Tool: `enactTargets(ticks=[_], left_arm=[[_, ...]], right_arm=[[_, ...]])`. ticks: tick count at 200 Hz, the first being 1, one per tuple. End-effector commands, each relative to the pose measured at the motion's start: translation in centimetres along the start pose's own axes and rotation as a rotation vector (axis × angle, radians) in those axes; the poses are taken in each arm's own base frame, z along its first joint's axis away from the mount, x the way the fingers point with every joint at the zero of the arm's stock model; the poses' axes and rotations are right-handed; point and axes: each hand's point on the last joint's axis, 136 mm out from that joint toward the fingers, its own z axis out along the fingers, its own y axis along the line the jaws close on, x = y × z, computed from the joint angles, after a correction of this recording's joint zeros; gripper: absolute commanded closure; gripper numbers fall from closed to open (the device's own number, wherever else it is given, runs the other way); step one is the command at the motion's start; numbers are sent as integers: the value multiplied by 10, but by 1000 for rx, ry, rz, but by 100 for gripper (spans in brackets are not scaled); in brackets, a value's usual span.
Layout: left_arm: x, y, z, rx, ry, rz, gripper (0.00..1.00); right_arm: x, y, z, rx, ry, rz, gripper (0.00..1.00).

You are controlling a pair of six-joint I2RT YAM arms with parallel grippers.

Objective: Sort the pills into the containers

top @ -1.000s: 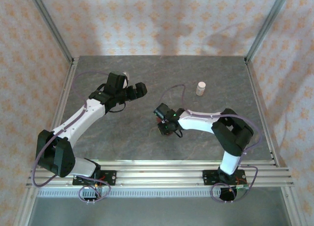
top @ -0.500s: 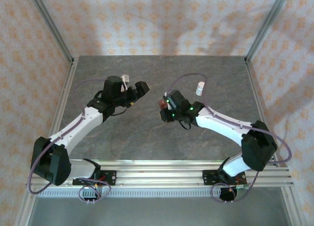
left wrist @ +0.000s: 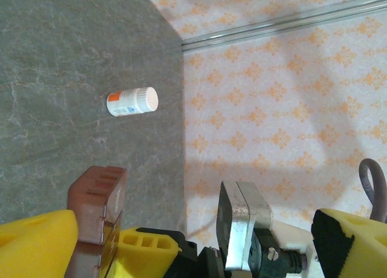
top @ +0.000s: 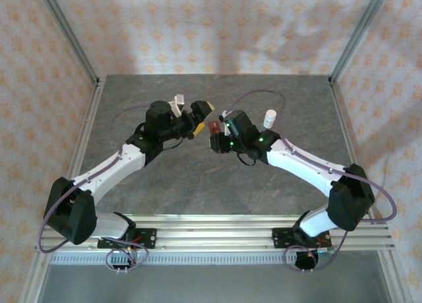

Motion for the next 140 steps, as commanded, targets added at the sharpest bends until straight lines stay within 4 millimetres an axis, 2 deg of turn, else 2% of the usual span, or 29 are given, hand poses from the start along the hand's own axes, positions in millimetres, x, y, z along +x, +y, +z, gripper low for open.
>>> enactTargets(ticks=[1,57,140], left_arm=[[0,-17,3,56,-3,7,0],[5,-15,15,47,14,12,0],[5,-33,23,77,22,26,0]], right_arm=[[-13,9,-4,-30,-39,21,74],[-12,10,-5,-38,-41,28,74],[-2,4,2,-28,-17,28,74]])
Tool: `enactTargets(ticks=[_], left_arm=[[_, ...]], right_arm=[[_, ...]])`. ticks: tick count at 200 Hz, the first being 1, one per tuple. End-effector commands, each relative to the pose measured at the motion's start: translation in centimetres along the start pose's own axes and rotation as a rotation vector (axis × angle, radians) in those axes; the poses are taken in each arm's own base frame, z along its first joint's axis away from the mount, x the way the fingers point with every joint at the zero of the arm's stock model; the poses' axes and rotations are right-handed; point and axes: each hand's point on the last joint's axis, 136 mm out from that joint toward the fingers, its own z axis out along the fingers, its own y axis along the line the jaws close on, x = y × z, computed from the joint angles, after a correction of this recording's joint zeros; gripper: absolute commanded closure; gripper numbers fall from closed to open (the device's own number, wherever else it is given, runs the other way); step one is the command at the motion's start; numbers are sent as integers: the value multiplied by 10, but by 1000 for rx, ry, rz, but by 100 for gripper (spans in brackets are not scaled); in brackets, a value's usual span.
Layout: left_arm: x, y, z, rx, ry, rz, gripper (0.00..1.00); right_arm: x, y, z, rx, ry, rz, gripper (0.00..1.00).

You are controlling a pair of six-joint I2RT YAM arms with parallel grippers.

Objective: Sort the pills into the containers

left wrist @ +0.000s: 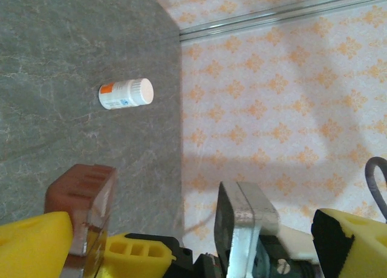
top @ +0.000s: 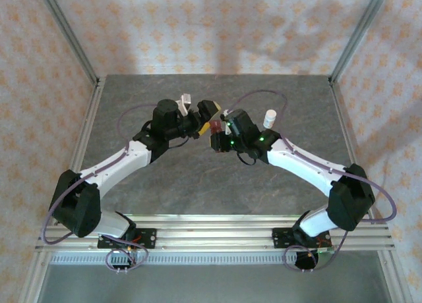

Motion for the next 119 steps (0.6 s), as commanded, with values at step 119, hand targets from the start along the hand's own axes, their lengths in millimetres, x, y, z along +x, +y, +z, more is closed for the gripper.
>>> enactTargets(ticks=[119], left_arm=[[6,-66,-1,168,1,13,0]], right_arm=[[5,-7,15,15,5,10,75]])
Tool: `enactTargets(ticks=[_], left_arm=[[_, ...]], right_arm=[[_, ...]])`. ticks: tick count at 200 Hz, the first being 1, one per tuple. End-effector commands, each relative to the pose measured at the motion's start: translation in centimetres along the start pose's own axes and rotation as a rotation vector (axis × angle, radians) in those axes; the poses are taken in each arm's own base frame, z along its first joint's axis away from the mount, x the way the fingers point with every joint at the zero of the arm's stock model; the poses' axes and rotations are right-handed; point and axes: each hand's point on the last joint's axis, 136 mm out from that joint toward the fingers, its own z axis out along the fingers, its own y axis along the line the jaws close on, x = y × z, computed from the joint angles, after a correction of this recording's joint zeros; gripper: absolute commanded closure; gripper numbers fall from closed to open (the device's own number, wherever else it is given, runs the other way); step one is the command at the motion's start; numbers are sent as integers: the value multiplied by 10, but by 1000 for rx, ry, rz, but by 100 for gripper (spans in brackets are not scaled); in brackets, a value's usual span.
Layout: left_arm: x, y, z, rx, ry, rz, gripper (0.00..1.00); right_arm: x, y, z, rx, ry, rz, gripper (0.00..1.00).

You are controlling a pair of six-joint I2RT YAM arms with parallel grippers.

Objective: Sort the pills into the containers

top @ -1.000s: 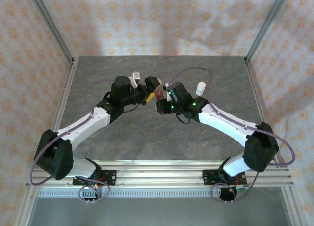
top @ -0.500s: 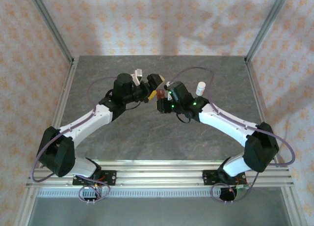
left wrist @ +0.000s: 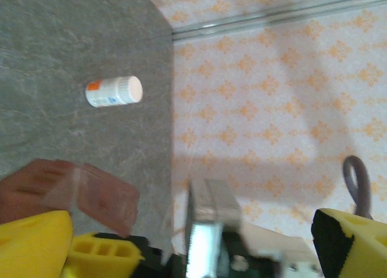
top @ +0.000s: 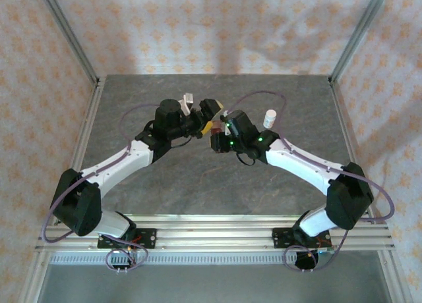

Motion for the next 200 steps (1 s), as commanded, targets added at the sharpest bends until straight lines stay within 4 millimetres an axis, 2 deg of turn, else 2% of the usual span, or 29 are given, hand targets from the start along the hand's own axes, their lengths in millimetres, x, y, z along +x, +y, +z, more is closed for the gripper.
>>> enactTargets(ticks=[1,19,40,75,99,136,159,200], left_arm=[[0,-53,-6,138,-4,39,0],[-1,-60,-8,152,-8,45,0],[-9,-48,-11,84,-51,62,0],[-36,-1,-30,-132,-162,110,0],[-52,28,-44,-256,-198,151,0],[-56,61,-53,-355,-192,178,0],[-55,71,-54,-381,-183,182,0],[-56,74,-52,-386,-176,188,0]], right_arm=[[2,-3,7,3,-1,-1,75],[4,-5,7,10,5,-2,75],[8,-10,7,23,8,-2,75],[26,-22,10,61,56,-35,75],[44,-36,20,110,133,-84,74],[65,-51,45,161,239,-153,73],[74,-60,57,191,285,-184,72],[89,-72,69,226,333,-214,69]])
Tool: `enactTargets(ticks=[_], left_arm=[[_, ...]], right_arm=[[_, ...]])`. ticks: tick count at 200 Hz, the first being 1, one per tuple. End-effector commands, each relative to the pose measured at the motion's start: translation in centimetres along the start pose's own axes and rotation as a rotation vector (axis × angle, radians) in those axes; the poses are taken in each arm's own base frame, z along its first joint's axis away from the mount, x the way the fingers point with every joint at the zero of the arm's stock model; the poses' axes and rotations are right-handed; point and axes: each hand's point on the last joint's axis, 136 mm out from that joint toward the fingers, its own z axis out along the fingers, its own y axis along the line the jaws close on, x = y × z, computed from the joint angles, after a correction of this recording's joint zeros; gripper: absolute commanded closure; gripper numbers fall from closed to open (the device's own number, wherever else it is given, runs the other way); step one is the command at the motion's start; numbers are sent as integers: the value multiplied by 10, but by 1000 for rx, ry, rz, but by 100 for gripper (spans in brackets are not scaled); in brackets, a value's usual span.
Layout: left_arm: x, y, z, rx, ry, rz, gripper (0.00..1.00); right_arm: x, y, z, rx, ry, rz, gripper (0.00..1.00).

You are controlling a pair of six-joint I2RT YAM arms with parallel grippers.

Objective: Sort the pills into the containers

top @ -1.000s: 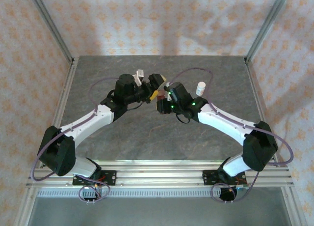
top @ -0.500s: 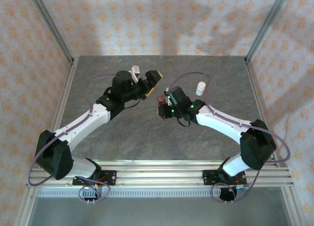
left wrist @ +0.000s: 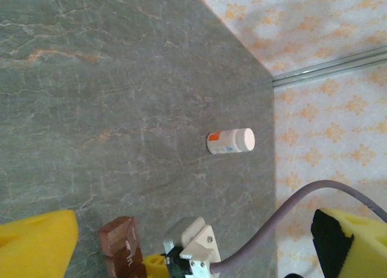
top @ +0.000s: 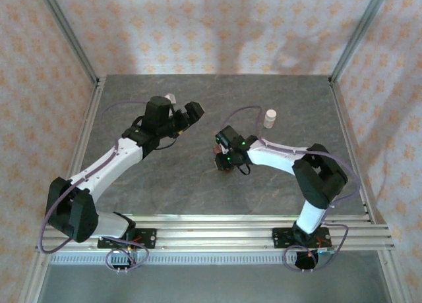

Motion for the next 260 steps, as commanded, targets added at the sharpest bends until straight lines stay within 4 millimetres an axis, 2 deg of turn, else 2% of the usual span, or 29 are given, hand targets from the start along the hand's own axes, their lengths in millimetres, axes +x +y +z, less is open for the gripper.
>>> enactTargets(ticks=[1,39,102,134,147,179,202,260], left_arm=[[-4,7,-2,-25,-17,27,0],[-3,6,4,-16,-8,14,0],[-3,5,7,-4,-9,8,0],[-3,3,8,4,-5,10,0],[-4,1,7,8,-6,13,0],[-6,-3,8,16,-7,17,0],[-8,-6,8,22,-7,16,0],[-6,-5,8,23,-2,18,0]], right_arm=[[-7,-7,0,43,-9,-37,69],[1,-11,9,63,18,-43,62],[10,-16,14,93,37,-39,43],[17,-20,8,121,36,-23,25],[22,-24,4,140,35,-10,21],[34,-38,-2,205,41,16,19],[36,-53,-12,277,34,31,19],[28,-88,-22,408,38,118,19]])
